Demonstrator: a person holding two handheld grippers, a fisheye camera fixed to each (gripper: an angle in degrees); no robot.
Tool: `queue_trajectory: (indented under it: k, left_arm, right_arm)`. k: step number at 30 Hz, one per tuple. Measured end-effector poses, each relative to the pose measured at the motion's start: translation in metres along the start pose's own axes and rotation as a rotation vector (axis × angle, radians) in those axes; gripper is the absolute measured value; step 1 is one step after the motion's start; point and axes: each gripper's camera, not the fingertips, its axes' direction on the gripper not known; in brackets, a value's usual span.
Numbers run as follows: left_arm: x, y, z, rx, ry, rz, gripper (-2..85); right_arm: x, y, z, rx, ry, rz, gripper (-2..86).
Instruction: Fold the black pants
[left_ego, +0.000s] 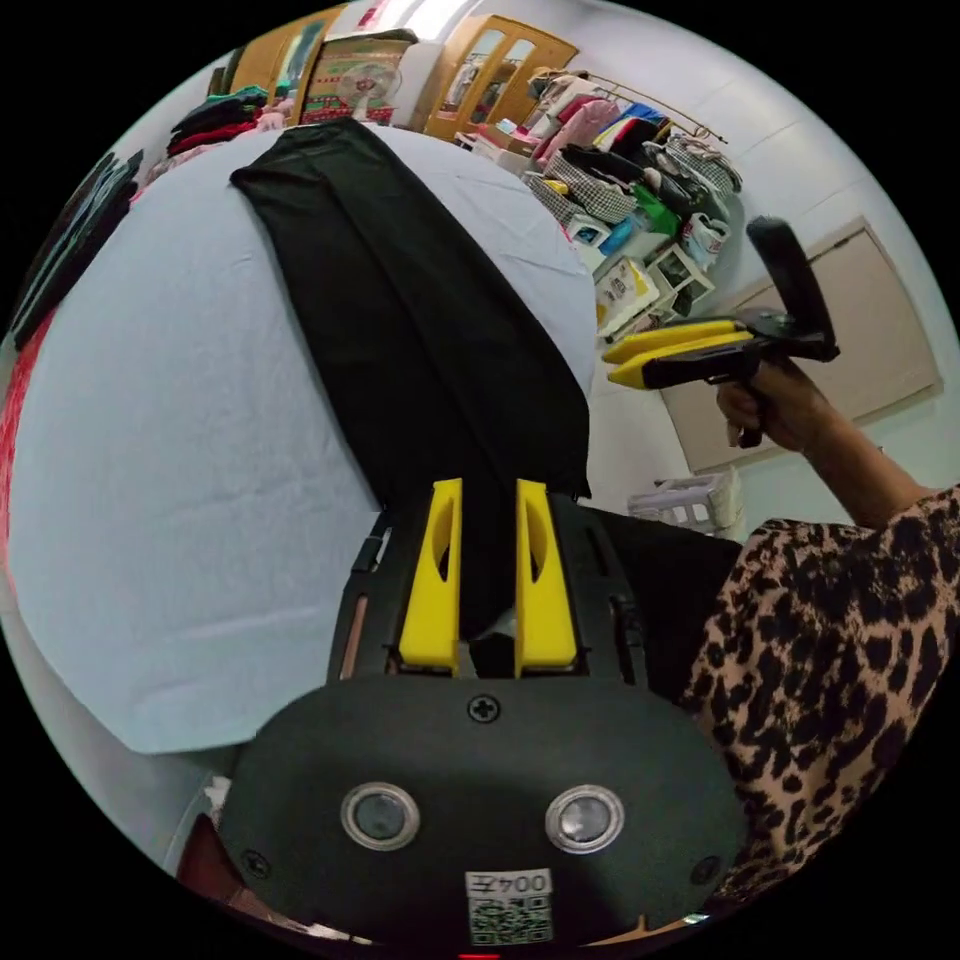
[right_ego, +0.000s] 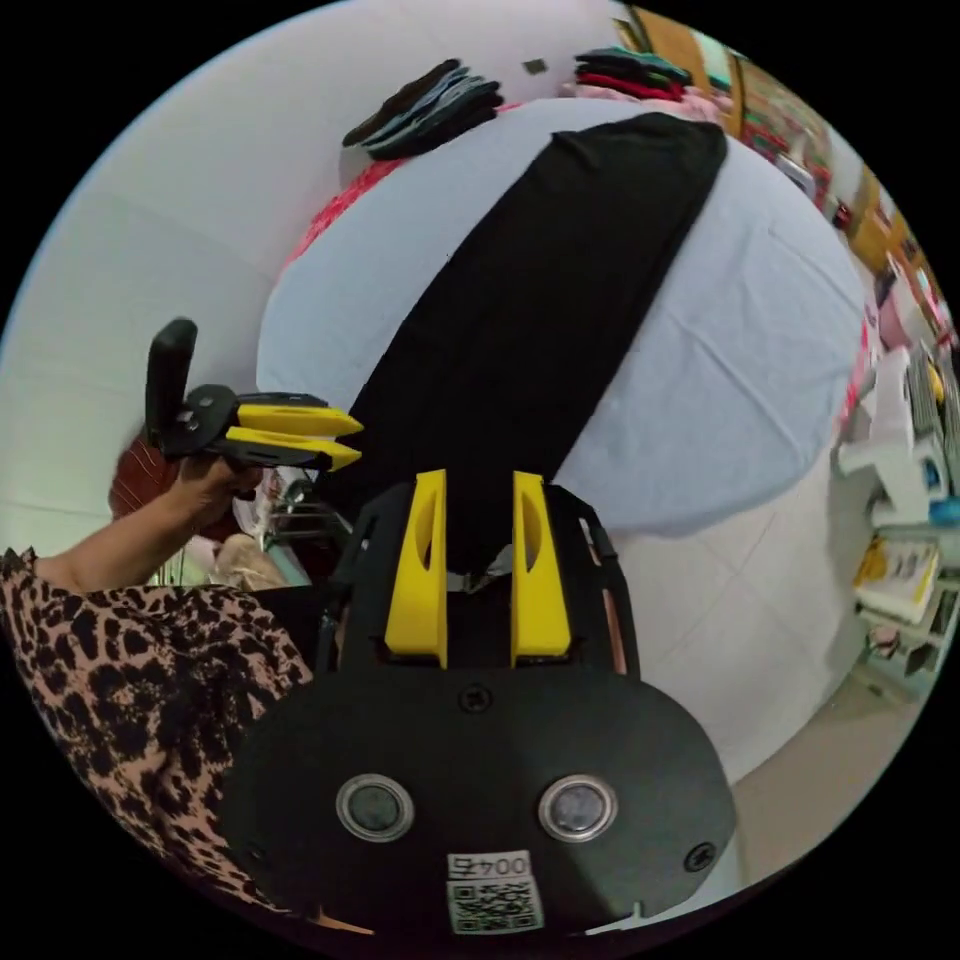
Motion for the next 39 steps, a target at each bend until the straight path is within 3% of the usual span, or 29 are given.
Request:
queue_trajectory:
  k: [3,12,23,26,31,33,39]
  left_arm:
    - [0.001,-0.033,0.023,-0.078,-0.019,-0.022,7.1]
    - [0.004,-0.080,0.047,-0.216,-0.090,-0.128,1.9]
    - [0.004,-0.113,0.060,-0.284,-0.103,-0.267,1.2]
    - [0.002,-0.120,0.062,-0.296,-0.103,-0.282,1.1]
    - [0.002,-0.130,0.066,-0.308,-0.118,-0.264,1.1]
    - [0.000,-0.132,0.066,-0.303,-0.115,-0.270,1.1]
    - [-0.001,-0.140,0.069,-0.307,-0.134,-0.279,1.1]
  right_arm:
    - [-0.008,-0.061,-0.002,-0.194,0.031,-0.091,10.0]
    - [-0.037,-0.160,-0.017,-0.479,0.141,-0.241,4.8]
    - [-0.066,-0.209,-0.074,-0.539,0.158,-0.259,3.4]
    - [-0.061,-0.219,-0.090,-0.521,0.121,-0.117,3.0]
    - [-0.064,-0.229,-0.112,-0.520,0.094,-0.221,2.2]
    - [-0.073,-0.231,-0.121,-0.516,0.137,-0.333,1.7]
    - [-0.094,-0.231,-0.138,-0.502,0.296,-0.398,0.8]
